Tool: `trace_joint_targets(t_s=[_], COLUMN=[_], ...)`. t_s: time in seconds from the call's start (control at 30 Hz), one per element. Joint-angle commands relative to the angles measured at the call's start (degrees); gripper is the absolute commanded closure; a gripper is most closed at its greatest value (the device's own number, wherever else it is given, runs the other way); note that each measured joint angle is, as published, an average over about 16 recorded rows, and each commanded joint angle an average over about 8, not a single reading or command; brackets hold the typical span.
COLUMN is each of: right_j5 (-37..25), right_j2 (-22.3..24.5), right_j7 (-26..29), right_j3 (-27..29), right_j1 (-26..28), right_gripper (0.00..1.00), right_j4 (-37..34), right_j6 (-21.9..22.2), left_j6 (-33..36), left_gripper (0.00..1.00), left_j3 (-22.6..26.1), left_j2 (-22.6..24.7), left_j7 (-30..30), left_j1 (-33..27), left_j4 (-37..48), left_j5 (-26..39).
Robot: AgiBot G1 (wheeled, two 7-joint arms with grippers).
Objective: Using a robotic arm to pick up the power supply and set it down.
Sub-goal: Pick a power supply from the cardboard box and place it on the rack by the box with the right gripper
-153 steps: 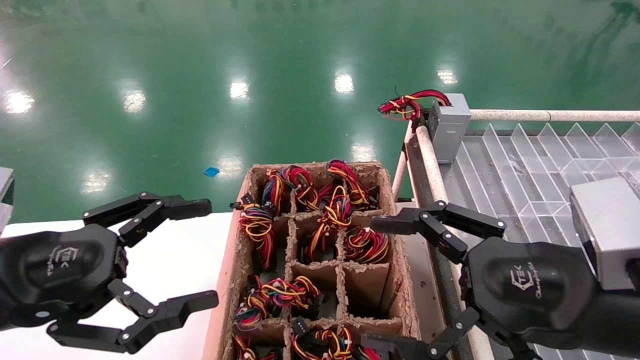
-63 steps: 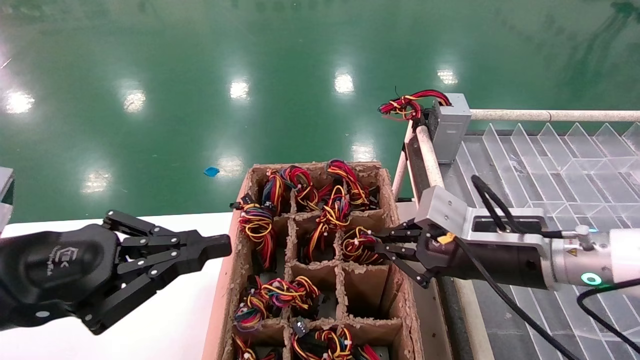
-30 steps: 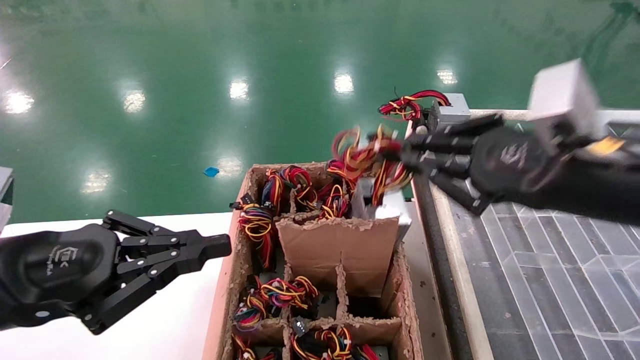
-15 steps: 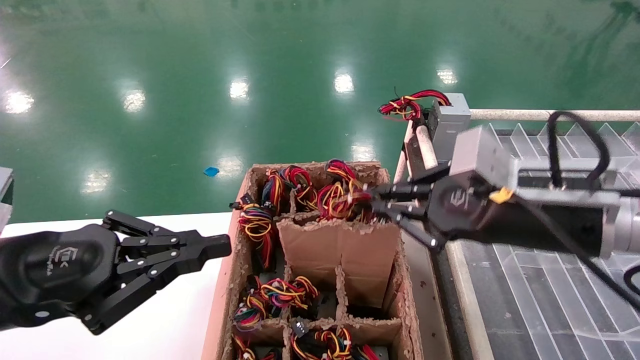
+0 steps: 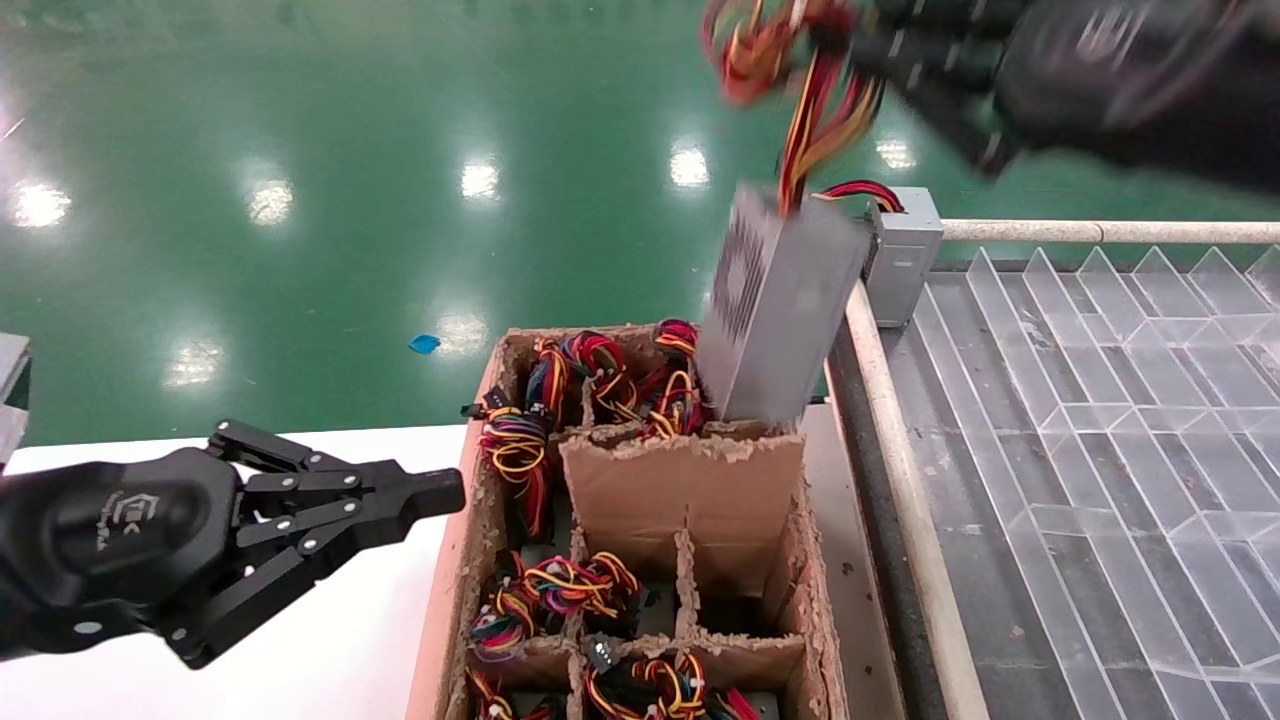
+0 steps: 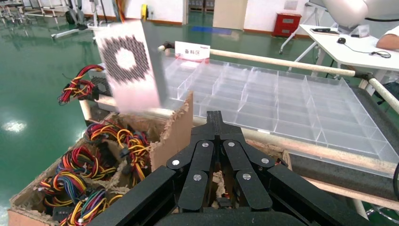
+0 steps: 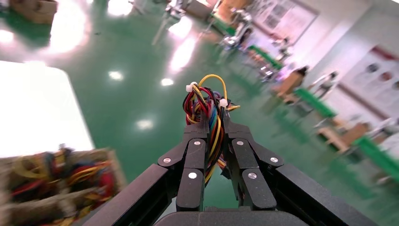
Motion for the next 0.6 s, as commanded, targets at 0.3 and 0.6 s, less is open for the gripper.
trace_joint_targets(t_s=[0.3, 0.6], right_j5=[-4.5, -8.39], right_j2=[-1.39, -0.8], right_j7=[-3.17, -4.37], right_j3=[-0.36, -1.69], right_j1=[8.38, 10.03], right_gripper=[1.0, 1.0], right_j4=[-8.8, -19.03], right_j6=[1.08, 1.71], left_j6=[0.0, 0.0], left_gripper=[1.0, 1.0], left_j3=[0.0, 0.0], left_j2=[0.0, 0.0], left_j7=[0.0, 0.0], left_j1=[0.0, 0.0], left_j4=[0.0, 0.0], left_j5=[0.0, 0.0])
